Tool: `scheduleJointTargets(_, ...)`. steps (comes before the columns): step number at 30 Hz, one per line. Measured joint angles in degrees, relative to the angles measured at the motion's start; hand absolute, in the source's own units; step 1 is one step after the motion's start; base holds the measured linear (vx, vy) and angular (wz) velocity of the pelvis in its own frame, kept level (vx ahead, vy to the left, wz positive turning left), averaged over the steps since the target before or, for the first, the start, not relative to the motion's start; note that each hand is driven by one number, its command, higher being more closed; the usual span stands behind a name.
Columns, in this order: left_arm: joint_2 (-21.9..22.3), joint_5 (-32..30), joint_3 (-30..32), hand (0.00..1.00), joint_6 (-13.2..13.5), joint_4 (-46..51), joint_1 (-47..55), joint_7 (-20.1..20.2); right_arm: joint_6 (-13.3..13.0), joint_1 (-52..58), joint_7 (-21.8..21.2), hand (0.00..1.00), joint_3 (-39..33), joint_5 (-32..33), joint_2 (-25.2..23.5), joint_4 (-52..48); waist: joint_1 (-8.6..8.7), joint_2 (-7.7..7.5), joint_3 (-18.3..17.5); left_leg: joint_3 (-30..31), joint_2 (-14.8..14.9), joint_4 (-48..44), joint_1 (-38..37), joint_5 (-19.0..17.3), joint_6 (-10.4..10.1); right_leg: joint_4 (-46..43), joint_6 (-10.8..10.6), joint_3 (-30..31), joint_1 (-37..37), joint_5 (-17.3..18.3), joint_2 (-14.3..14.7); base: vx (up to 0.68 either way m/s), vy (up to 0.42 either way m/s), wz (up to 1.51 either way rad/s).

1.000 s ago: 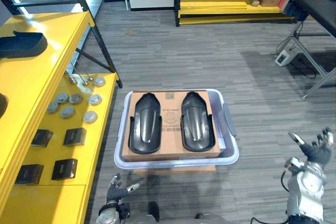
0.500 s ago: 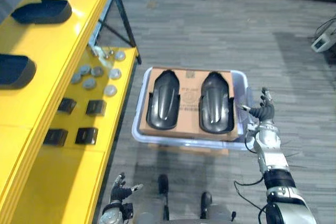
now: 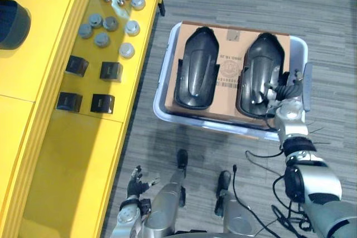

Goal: Walk over and take plastic housings, then place them on the shelf

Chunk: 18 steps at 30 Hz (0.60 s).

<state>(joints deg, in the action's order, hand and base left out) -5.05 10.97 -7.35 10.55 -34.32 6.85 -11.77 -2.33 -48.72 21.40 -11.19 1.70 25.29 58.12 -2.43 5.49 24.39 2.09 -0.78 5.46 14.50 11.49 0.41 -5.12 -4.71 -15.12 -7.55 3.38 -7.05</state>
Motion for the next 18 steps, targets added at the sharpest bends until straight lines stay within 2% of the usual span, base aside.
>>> scheduleJointTargets(8, 0.3, 0.7, -0.4, 0.0, 0.0, 0.0, -1.9, -0.8, 0.2, 1.3, 0.0, 1.0, -0.5, 1.2, 0.1, -0.5, 0.25, -0.04, 0.6, 0.1, 0.6, 0.0, -0.2, 0.0, -0.1, 0.0, 0.4, 0.0, 0.2, 0.2, 0.6, 0.01, -0.021, 0.0)
scheduleJointTargets(14, 0.4, 0.7, -1.6, 0.0, -0.1, 0.2, -1.9, -0.8, 0.3, 6.7, -0.3, 1.0, -1.3, 2.3, -1.9, -6.8, 0.46, -0.3, 0.6, -0.1, 0.8, 0.0, -1.9, 0.0, -0.2, 0.0, 0.5, 0.2, 1.8, 0.3, 0.7, 0.01, -0.014, -0.01)
scheduleJointTargets(18, 0.4, 0.7, -1.6, 0.0, -0.1, 2.4, -1.8, -0.7, 0.4, 12.0, -0.2, 1.0, -1.3, 2.3, -2.7, -15.1, 1.12, -0.46, 0.6, -0.3, 0.8, 0.1, -2.6, -0.1, -0.3, -0.4, 0.5, 0.6, 2.2, 0.3, 0.5, -0.04, 0.009, -0.03)
